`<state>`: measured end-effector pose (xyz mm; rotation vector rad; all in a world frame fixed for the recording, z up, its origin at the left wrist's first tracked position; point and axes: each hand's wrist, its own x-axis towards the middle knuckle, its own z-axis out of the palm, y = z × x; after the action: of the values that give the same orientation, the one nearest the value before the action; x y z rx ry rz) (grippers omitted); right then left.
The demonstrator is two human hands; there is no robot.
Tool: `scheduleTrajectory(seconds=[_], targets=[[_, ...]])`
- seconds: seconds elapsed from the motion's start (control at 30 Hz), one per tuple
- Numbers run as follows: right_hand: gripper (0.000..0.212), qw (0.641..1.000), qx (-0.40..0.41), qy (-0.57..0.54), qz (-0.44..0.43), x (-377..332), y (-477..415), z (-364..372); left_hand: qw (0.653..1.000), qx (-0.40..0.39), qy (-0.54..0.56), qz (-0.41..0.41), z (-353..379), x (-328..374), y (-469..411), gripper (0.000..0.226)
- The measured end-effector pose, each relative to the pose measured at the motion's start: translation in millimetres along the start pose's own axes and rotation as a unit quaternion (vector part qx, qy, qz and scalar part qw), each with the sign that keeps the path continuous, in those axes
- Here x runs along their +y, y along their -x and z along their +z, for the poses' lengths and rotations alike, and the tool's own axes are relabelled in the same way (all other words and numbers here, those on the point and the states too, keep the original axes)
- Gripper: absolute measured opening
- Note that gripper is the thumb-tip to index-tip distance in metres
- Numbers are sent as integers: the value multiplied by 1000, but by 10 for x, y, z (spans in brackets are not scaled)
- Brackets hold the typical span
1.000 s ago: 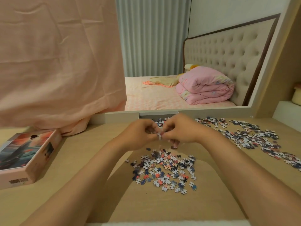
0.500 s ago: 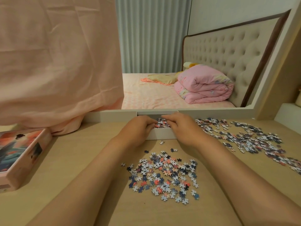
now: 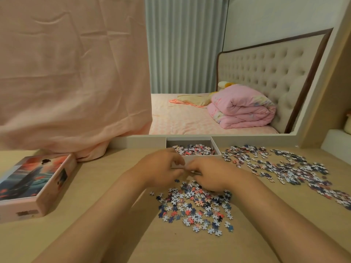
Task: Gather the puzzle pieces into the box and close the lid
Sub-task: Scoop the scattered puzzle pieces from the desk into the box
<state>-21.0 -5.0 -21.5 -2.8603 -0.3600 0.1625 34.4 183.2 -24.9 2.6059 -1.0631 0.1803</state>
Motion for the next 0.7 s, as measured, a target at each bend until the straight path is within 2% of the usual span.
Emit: scheduleTrajectory(seconds=[0.07,0.13,0.2,0.33,0.37,0.43,0.47,0.53,0.7], targets=[[36,999,-38,25,14,-20,13,29,995,-94,15,-15,26,46,91,52],[43,998,-45,27,30,-55,64,-18,986,-162,19,-15,96,100,172,56],[45,998,-40,-9,41,-83,135,-106,983,-182,13,-11,124,147,213,62],[39,997,-43,-55,47,-104,266,-249,983,-169,65,-15,25,194,229,75],[53,996,-62,-35,61,-89,283,-259,983,-177,38,-25,-7,200,239,86],[99,986,-120,40,105,-45,296,-251,976,-207,-43,-49,-46,218,265,107],[116,979,-142,75,122,-40,295,-230,971,-221,-66,-58,-43,231,275,112],[125,973,-163,102,129,-68,289,-186,967,-234,-78,-60,-6,257,284,109],[95,987,-118,42,100,-152,235,-121,985,-163,-54,-31,122,236,254,75]])
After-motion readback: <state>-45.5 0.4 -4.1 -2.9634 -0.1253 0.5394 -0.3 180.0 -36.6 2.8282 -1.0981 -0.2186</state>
